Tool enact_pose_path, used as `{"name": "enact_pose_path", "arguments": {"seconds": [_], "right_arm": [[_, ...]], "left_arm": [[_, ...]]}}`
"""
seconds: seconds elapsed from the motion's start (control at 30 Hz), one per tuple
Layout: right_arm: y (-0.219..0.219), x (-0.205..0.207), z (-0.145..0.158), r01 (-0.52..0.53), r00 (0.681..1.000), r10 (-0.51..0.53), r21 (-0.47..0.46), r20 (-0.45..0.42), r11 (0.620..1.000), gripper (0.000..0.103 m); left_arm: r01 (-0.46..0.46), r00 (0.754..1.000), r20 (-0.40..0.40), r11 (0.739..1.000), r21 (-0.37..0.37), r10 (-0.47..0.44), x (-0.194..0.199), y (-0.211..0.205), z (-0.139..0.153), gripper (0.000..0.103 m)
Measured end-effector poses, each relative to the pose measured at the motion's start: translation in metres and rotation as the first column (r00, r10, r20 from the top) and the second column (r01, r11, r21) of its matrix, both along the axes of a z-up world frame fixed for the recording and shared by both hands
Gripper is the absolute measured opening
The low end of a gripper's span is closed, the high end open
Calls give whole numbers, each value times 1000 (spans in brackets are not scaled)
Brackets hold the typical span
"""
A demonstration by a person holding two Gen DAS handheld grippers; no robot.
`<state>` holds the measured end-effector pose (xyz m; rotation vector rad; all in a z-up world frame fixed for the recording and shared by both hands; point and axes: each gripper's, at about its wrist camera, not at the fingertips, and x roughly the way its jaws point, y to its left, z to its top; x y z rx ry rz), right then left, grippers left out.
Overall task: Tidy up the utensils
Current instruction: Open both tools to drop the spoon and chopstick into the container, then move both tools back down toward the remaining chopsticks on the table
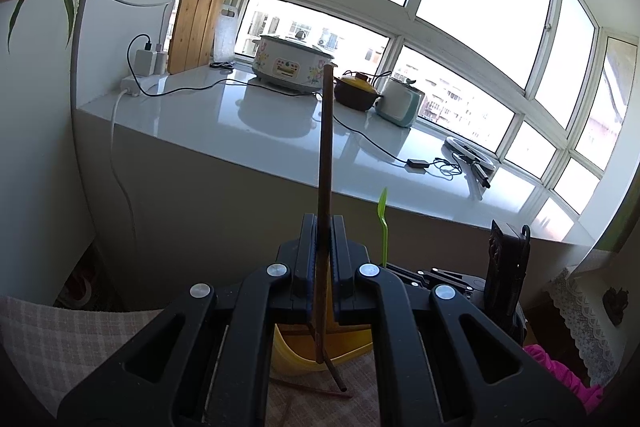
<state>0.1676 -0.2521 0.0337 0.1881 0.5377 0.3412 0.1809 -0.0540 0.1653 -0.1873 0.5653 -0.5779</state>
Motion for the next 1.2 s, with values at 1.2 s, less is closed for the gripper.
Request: {"name": "enact_pose_path", "arguments": {"seconds": [1.2], "right_arm": [[9,-56,12,52,998,-55,-67,-39,996,32]], "left_arm": [[44,990,-136,993,112,-29,-50,34,-63,18]]}}
